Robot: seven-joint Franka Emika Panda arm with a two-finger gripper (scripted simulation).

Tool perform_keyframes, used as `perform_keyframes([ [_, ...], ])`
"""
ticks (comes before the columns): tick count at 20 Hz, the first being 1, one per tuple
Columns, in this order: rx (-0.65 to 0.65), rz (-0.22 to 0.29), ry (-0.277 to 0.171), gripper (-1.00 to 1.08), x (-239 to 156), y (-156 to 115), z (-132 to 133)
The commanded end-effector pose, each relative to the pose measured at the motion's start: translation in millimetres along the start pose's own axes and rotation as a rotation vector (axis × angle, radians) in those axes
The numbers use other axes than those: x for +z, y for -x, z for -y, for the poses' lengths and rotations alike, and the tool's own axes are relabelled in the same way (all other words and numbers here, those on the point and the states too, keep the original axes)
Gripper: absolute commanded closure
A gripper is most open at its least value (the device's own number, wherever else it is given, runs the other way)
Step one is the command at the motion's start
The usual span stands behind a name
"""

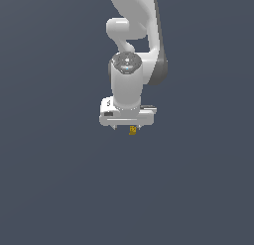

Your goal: Pick up the object and move it to a goal position.

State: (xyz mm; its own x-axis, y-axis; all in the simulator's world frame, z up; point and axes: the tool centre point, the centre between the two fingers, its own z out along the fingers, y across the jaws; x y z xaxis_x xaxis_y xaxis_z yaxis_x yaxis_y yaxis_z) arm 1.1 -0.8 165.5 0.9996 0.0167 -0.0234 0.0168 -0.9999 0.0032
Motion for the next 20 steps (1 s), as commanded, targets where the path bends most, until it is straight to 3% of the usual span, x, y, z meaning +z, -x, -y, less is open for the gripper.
perform_keyframes([
  [1, 0.000, 0.000, 0.000, -0.92, 0, 0, 0],
  [10, 0.032, 0.000, -0.032, -0.92, 5, 2, -3],
  [20, 0.038, -0.002, -0.028, -0.92, 16, 9, 2],
])
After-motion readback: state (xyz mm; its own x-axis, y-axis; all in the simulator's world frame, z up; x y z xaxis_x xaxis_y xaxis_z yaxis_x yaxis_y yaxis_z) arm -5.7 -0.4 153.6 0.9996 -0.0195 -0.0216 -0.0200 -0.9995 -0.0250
